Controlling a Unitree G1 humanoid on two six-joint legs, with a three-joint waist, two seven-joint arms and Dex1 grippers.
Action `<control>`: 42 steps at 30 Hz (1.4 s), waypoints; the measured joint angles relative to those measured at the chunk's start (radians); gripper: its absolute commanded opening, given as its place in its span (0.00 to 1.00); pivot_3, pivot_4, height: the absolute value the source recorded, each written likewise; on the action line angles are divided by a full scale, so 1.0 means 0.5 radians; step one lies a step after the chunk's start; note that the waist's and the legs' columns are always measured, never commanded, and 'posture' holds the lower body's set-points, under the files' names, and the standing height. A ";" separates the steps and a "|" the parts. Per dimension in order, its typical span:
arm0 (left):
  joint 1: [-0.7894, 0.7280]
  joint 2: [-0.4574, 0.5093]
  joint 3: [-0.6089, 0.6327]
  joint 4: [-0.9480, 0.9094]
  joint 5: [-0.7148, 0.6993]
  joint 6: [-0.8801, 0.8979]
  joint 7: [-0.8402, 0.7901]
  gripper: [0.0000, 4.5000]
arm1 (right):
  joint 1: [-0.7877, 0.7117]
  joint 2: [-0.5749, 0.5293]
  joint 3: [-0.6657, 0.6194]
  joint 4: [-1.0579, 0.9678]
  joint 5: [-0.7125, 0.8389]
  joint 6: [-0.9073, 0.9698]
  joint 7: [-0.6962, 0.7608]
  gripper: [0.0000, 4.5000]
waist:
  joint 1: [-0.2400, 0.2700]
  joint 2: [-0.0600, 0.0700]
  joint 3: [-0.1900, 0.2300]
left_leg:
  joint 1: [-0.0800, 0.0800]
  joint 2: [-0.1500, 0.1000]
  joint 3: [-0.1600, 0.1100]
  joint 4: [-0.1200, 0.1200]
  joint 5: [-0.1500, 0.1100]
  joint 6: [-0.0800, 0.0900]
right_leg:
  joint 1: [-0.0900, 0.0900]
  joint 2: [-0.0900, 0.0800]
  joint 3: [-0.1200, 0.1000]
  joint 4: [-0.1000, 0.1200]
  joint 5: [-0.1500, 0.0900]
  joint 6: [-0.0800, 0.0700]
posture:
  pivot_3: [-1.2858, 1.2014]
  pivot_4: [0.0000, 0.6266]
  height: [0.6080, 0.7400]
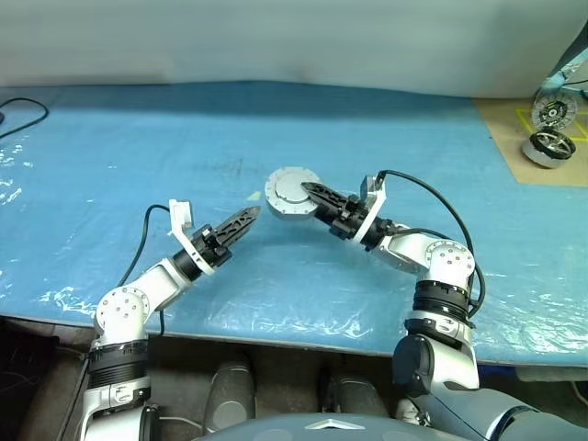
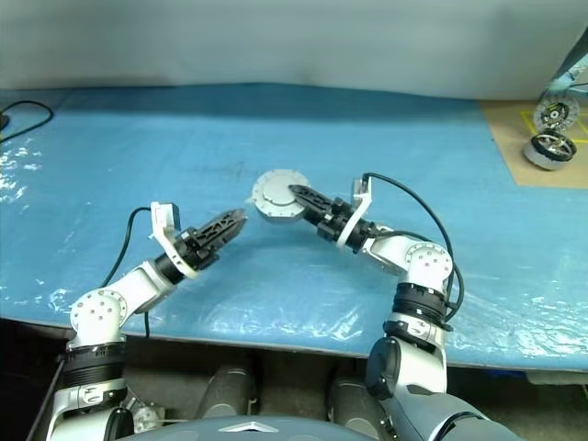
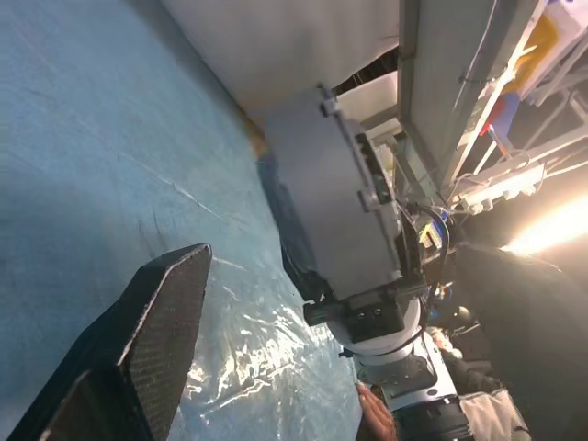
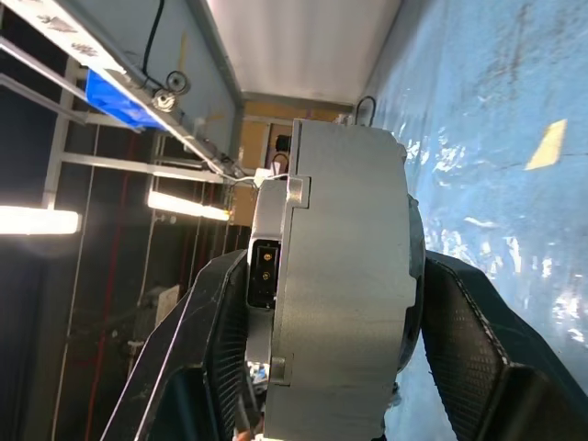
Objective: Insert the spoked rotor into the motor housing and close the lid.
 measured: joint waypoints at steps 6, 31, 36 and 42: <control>-0.071 -0.137 0.008 0.033 -0.105 0.000 0.034 0.99 | 0.000 -0.045 0.066 -0.015 0.048 0.017 -0.025 0.53 | 0.018 0.000 0.000 | -0.001 0.000 0.000 0.003 0.000 0.000 | 0.000 -0.002 0.000 0.000 0.001 0.002 | 0.52 0.24 1.00; -0.361 -0.420 -0.091 0.484 0.142 -0.157 -0.021 0.80 | 0.002 -0.115 0.189 -0.015 0.079 0.013 -0.087 0.53 | 0.032 -0.002 0.001 | -0.004 -0.001 -0.001 0.013 0.000 0.000 | 0.001 -0.003 0.001 0.004 0.006 0.009 | 0.52 0.24 1.00; -0.361 -0.425 -0.086 0.485 0.157 -0.167 -0.010 0.60 | 0.007 -0.121 0.204 -0.014 0.074 -0.013 -0.099 0.53 | 0.032 -0.002 0.001 | -0.004 -0.001 -0.001 0.014 0.000 0.000 | 0.001 -0.003 0.001 0.005 0.006 0.009 | 0.52 0.24 1.00; -0.352 -0.456 -0.066 0.490 0.148 -0.197 0.007 0.59 | 0.007 -0.112 0.227 -0.014 0.071 -0.061 -0.112 0.53 | 0.031 -0.002 0.001 | -0.004 -0.001 -0.001 0.014 0.000 0.000 | 0.001 -0.003 0.001 0.005 0.006 0.009 | 0.52 0.24 1.00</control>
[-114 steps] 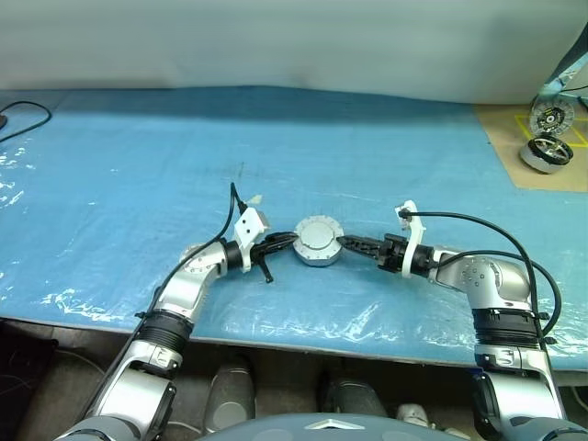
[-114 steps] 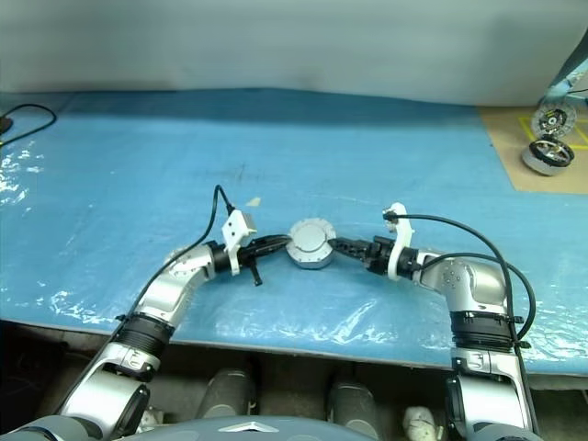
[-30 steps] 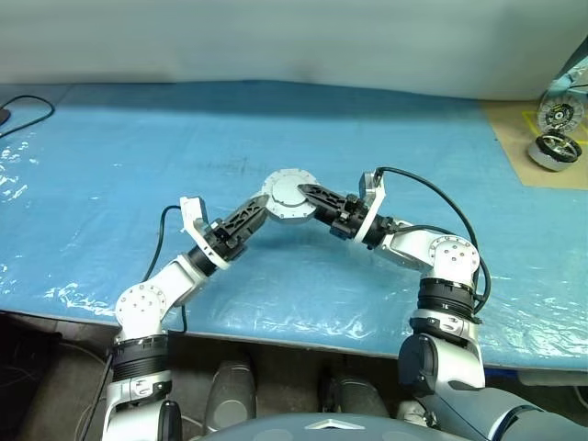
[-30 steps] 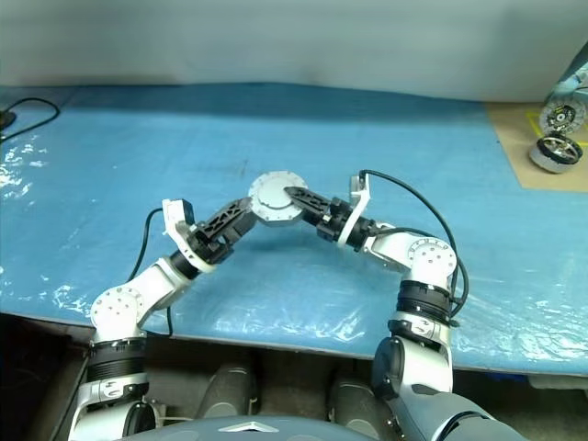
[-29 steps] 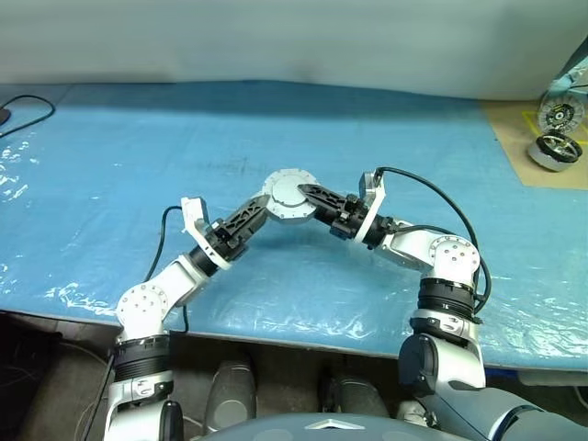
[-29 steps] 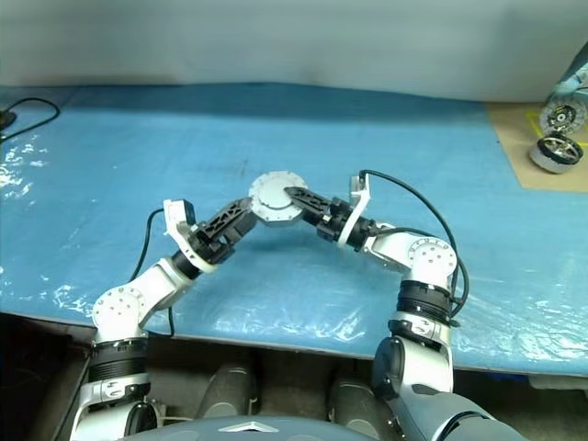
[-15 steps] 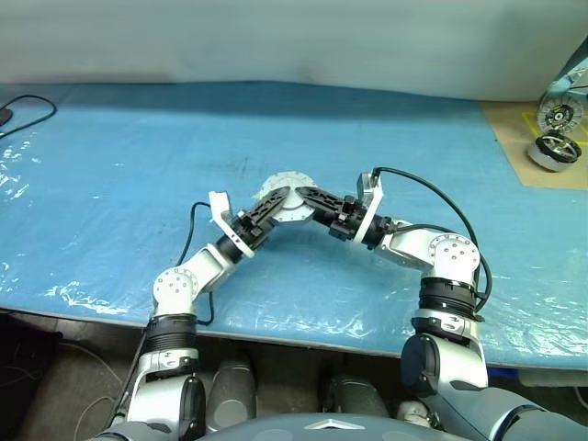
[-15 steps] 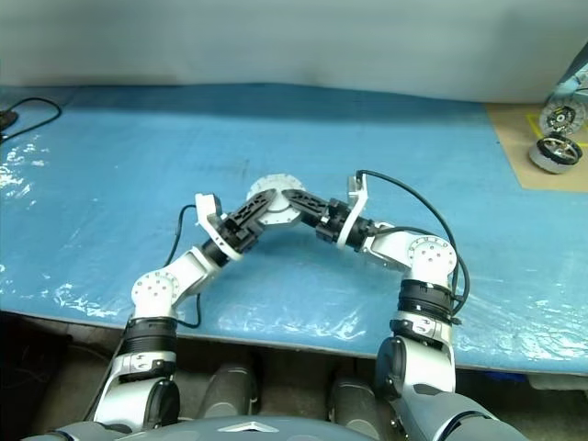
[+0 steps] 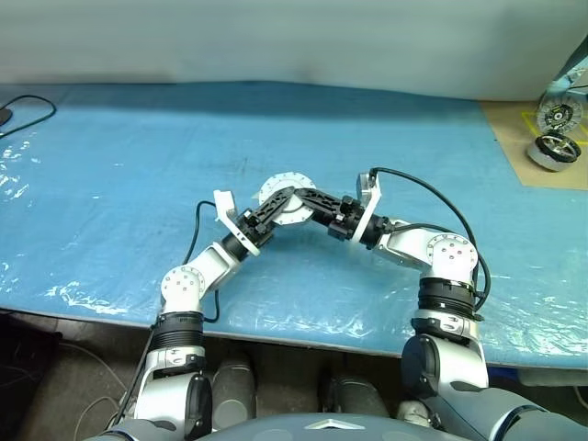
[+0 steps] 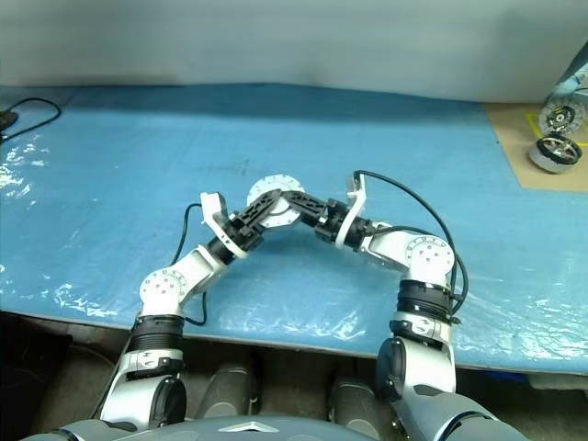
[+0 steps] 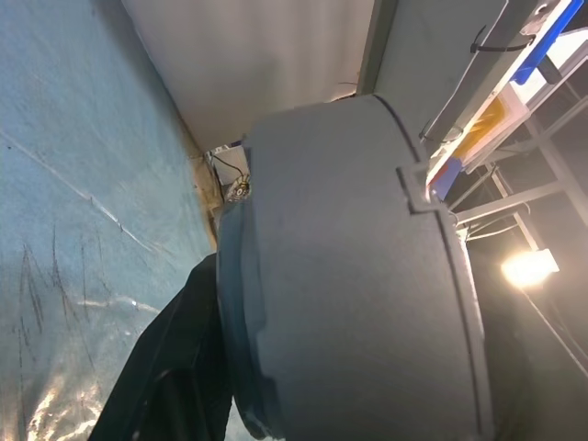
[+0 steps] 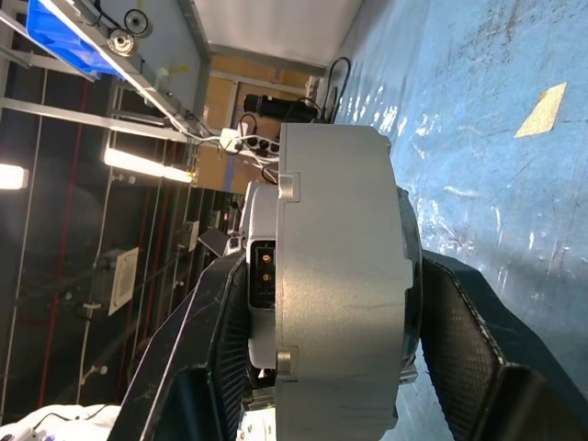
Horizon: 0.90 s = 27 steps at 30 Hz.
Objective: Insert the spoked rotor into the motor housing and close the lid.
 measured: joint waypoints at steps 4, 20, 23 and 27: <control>-0.013 -0.022 0.024 0.018 -0.005 -0.023 0.043 0.59 | 0.000 0.023 0.015 0.000 -0.016 -0.067 -0.026 0.53 | 0.001 0.000 0.000 | 0.000 -0.001 0.000 0.000 0.000 0.000 | 0.000 -0.001 0.000 0.000 0.000 0.000 | 0.52 0.24 1.00; -0.068 -0.042 0.077 0.095 0.096 -0.155 0.156 0.54 | -0.003 -0.004 0.062 -0.004 -0.032 -0.261 -0.055 0.89 | 0.001 -0.002 0.001 | -0.003 -0.001 0.000 0.001 0.000 0.000 | -0.001 0.000 0.000 0.000 0.000 0.000 | 0.52 0.24 1.00; -0.070 -0.042 0.077 0.095 0.107 -0.160 0.148 0.54 | -0.003 -0.005 0.069 -0.004 -0.032 -0.262 -0.055 0.89 | 0.000 -0.002 0.002 | -0.003 -0.001 0.000 0.001 0.000 0.000 | -0.001 0.000 0.000 0.000 0.000 0.000 | 0.52 0.24 1.00; -0.073 -0.041 0.077 0.095 0.131 -0.183 0.141 0.54 | -0.003 -0.013 0.082 -0.004 -0.034 -0.270 -0.055 0.89 | 0.000 -0.003 0.002 | -0.002 0.000 0.000 0.001 0.000 0.000 | -0.001 0.000 0.000 0.001 0.000 0.000 | 0.52 0.24 1.00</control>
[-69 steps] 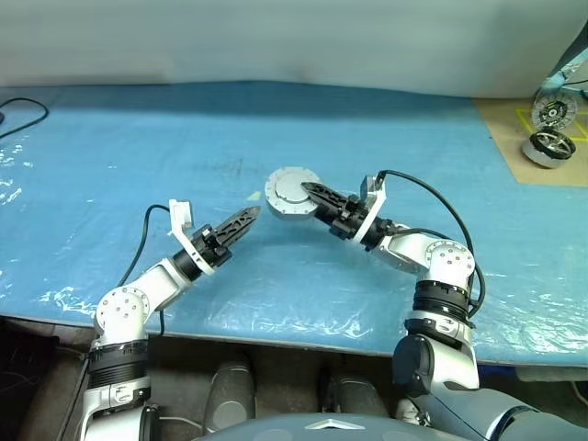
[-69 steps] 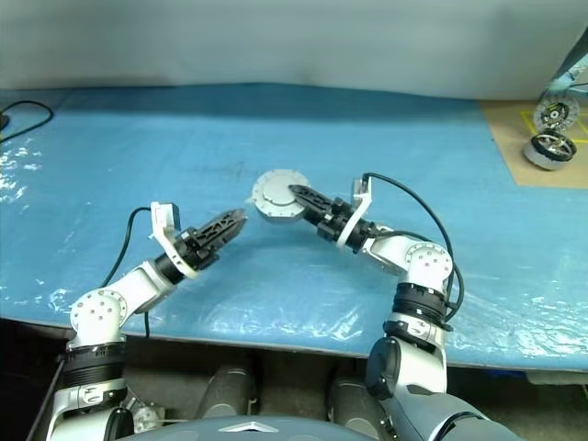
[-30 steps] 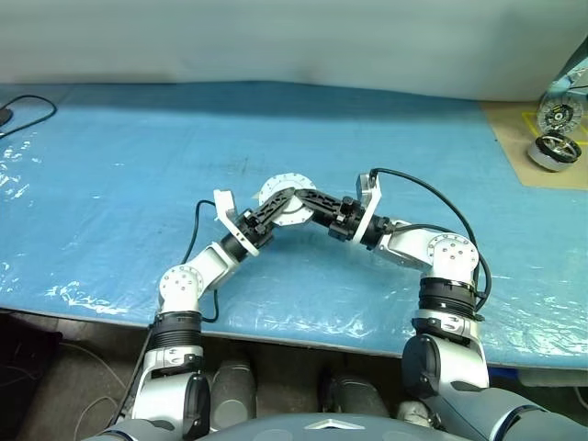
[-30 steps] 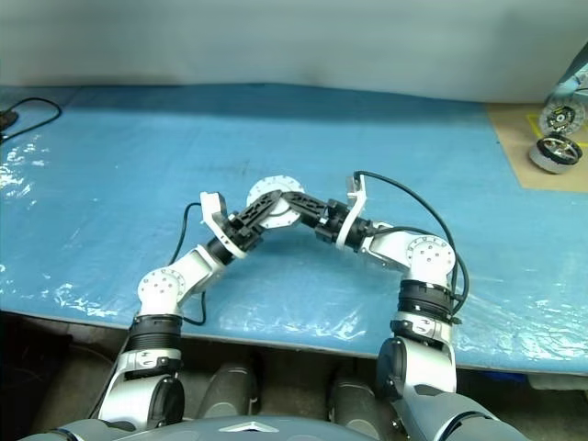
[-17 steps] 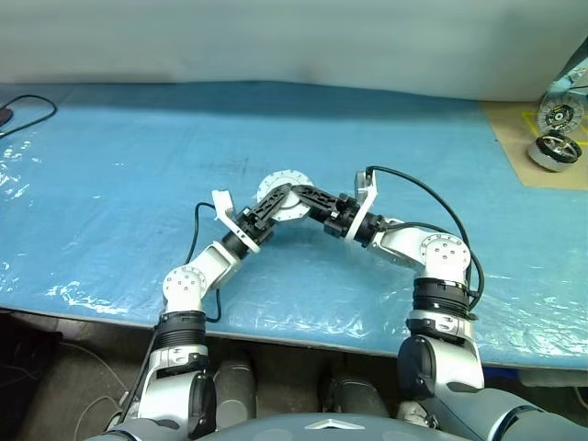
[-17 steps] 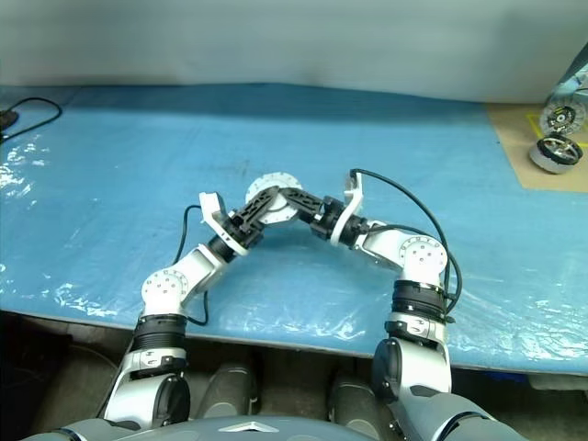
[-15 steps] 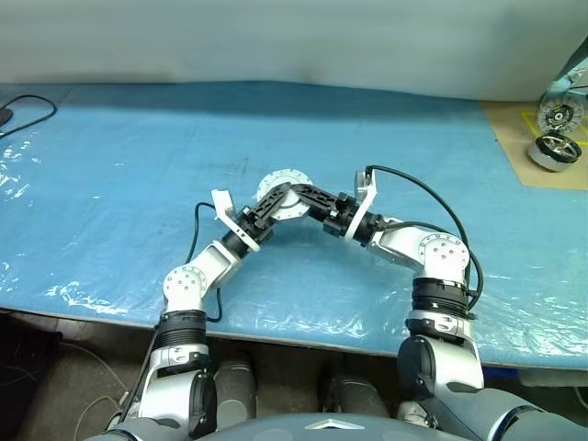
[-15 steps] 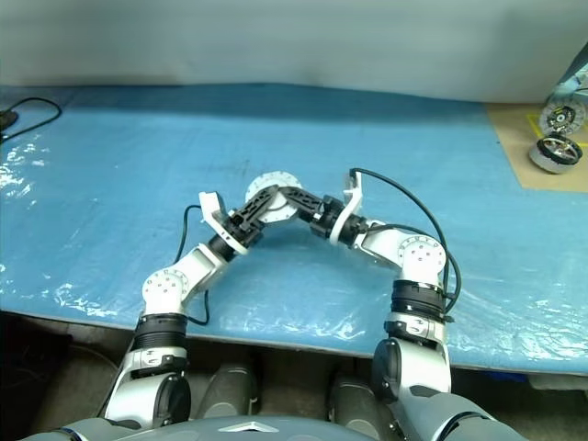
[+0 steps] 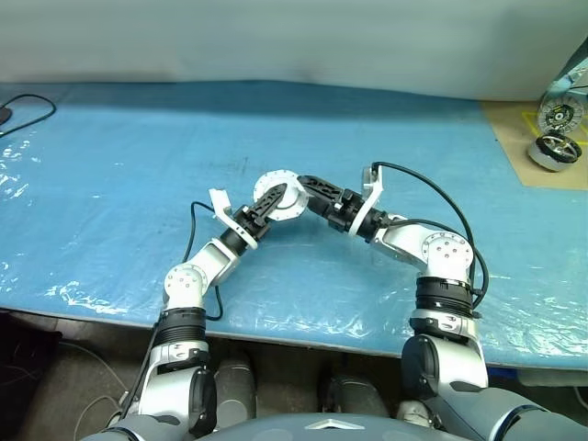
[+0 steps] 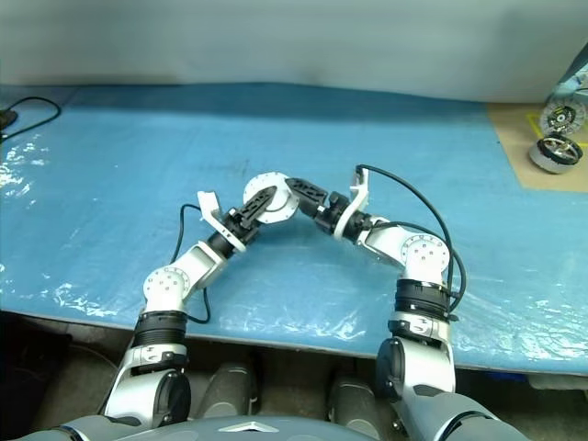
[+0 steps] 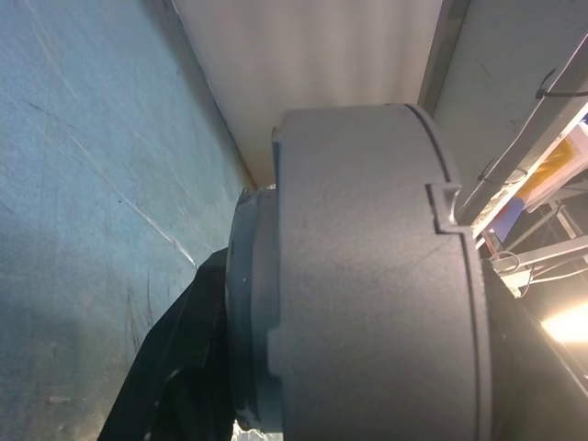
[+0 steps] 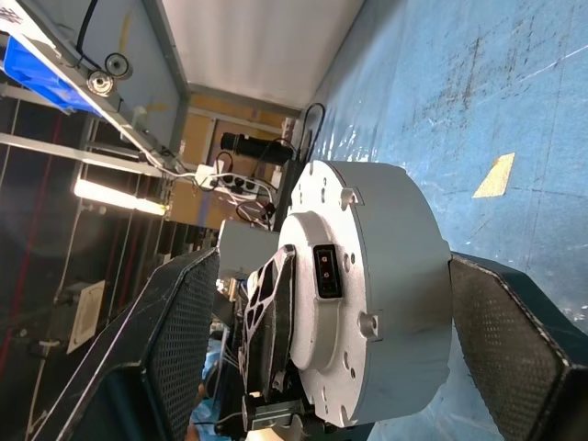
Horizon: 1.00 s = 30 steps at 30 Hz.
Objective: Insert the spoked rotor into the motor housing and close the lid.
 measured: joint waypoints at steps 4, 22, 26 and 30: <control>-0.084 0.051 0.058 0.003 0.058 -0.129 0.099 0.54 | -0.001 -0.008 0.013 0.000 -0.008 -0.035 0.010 0.89 | -0.007 -0.002 0.001 | 0.001 0.000 0.000 0.002 0.000 0.000 | 0.000 0.001 0.000 0.003 0.000 0.000 | 0.52 0.24 1.00; -0.275 0.247 0.273 0.596 0.499 -0.646 0.242 0.54 | -0.004 -0.196 0.201 0.002 -0.396 -0.314 0.203 0.89 | 0.007 -0.007 0.004 | -0.011 0.000 -0.003 0.010 0.000 0.000 | -0.002 0.000 -0.002 0.002 0.003 0.005 | 0.52 0.24 1.00; -0.312 0.243 0.260 0.623 0.555 -0.678 0.240 0.75 | 0.018 -0.189 0.221 -0.029 -0.410 -0.316 0.225 0.89 | 0.007 -0.007 0.004 | -0.012 0.000 -0.004 0.011 0.000 0.000 | -0.002 0.000 -0.003 0.002 0.003 0.005 | 0.52 0.24 1.00; -0.347 0.255 0.263 0.625 0.607 -0.729 0.248 0.99 | 0.048 -0.173 0.229 -0.067 -0.413 -0.315 0.226 0.89 | 0.006 -0.007 0.004 | -0.009 0.001 -0.004 0.013 0.000 0.000 | -0.001 -0.001 -0.003 0.004 0.004 0.004 | 0.52 0.24 1.00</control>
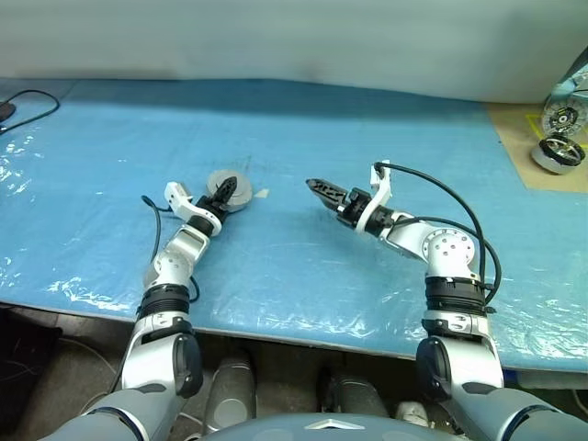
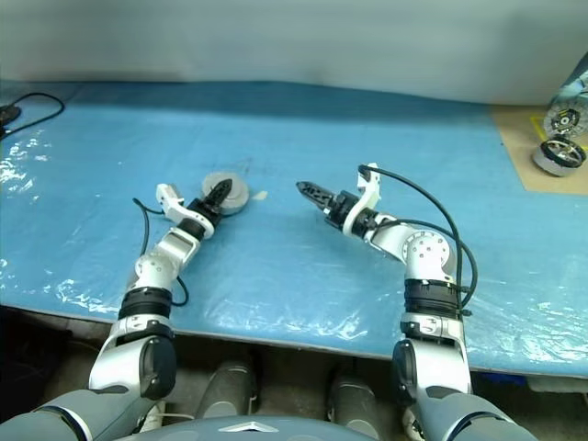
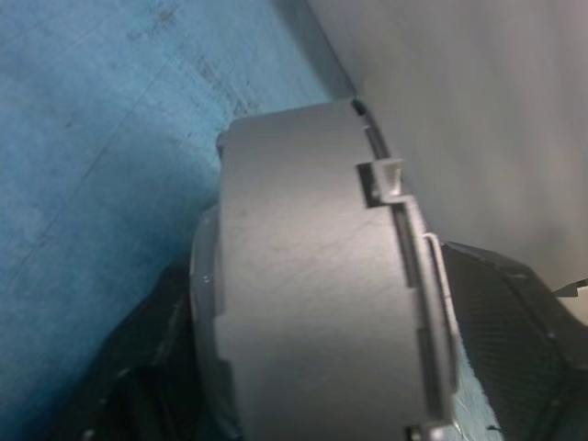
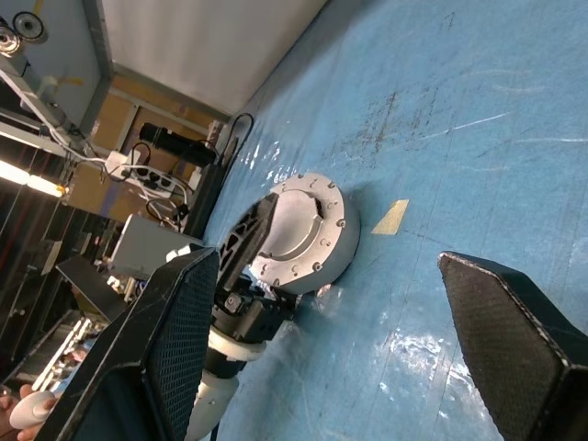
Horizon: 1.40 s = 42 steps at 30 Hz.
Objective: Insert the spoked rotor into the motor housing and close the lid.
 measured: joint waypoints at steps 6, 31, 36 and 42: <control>0.014 0.082 0.016 -0.040 0.194 -0.211 0.242 0.99 | 0.045 -0.003 0.010 -0.046 0.000 0.007 0.058 0.89 | -0.012 0.000 0.000 | 0.001 0.001 0.000 0.001 0.000 0.000 | 0.000 0.001 0.000 0.000 0.002 -0.002 | 0.52 0.24 1.00; 1.145 0.279 -0.892 -1.742 1.103 -0.387 0.198 0.99 | 0.798 -0.320 0.668 -0.801 -1.783 -1.171 -0.526 0.89 | -0.070 0.000 0.000 | 0.020 0.000 0.002 -0.002 0.004 -0.003 | 0.008 0.000 0.011 -0.002 0.007 0.003 | 0.52 0.24 1.00; 1.016 0.249 -0.714 -1.597 1.001 -0.281 0.260 0.99 | 0.733 -0.217 0.632 -0.799 -1.830 -1.179 -0.583 0.89 | -0.093 0.000 0.000 | 0.020 0.000 0.003 0.003 0.005 -0.003 | 0.008 0.000 0.014 -0.001 0.009 0.002 | 0.52 0.24 1.00; 1.004 0.238 -0.726 -1.528 1.068 -0.355 0.255 0.99 | 0.640 -0.209 0.627 -0.781 -1.866 -1.191 -0.573 0.89 | -0.103 0.000 0.000 | 0.016 -0.003 0.003 0.000 0.005 -0.002 | 0.008 0.000 0.015 -0.002 0.011 0.005 | 0.52 0.24 1.00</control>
